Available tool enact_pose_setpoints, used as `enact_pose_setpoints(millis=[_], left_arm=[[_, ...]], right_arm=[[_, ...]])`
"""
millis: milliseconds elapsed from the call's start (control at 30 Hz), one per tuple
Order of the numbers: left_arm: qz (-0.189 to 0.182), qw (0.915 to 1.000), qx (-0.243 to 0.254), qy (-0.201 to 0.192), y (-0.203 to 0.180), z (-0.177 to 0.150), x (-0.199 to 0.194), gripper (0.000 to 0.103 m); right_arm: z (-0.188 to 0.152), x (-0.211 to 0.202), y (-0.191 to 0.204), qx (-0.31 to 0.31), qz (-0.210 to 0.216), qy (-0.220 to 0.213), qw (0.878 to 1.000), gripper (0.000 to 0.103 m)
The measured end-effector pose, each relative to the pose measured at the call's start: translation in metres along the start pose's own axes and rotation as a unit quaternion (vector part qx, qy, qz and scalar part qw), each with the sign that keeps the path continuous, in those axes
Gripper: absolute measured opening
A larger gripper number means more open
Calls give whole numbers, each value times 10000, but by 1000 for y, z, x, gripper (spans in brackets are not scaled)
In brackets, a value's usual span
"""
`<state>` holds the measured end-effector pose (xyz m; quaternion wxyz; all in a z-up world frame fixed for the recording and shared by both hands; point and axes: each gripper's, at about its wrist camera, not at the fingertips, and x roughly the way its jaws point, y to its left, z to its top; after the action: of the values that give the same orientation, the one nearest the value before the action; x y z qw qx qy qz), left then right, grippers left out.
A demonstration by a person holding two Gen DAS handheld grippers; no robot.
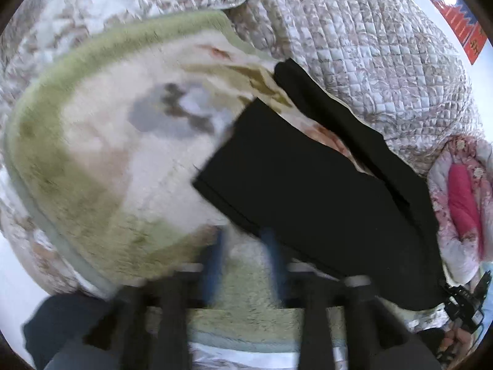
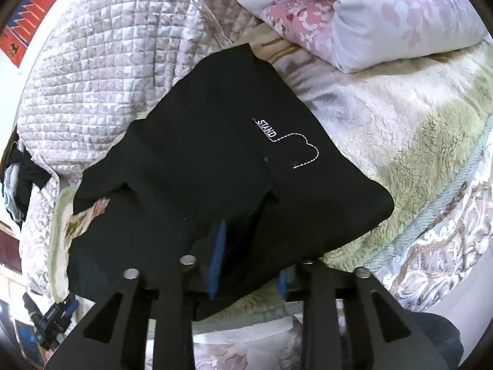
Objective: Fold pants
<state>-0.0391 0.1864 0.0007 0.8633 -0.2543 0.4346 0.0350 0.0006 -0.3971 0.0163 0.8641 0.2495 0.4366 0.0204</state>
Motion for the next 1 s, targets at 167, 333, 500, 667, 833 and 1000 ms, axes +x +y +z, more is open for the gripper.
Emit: enact_pose_setpoints(millis=[167,333,500,667,833,1000], left_arm=[[-44,9997,-169,-170,-1,9,14,57],[426,9977,180,-498,-14,21,26,3],[598,9968,135,-507,-15,25,13,4],[624,9946,315,-767,-17,18,-31,4],[727,9963,238,-382,-3,7,-13,4],[746,9962,237,-395,-2,-2,-16,4]], right_arm=[[-3,-10,-7,191,109,-226,9995,40],[-5,-11,-14,433,188,-308,9984,40],[-1,-16,-21,542,179,-415,9975,6],[-2,-25,-25,507,5,-402,9979,3],[-6,-15,-27,640,-167,-271,9974,3],[-8,-19,-31,670,-245,-272,9971,3]])
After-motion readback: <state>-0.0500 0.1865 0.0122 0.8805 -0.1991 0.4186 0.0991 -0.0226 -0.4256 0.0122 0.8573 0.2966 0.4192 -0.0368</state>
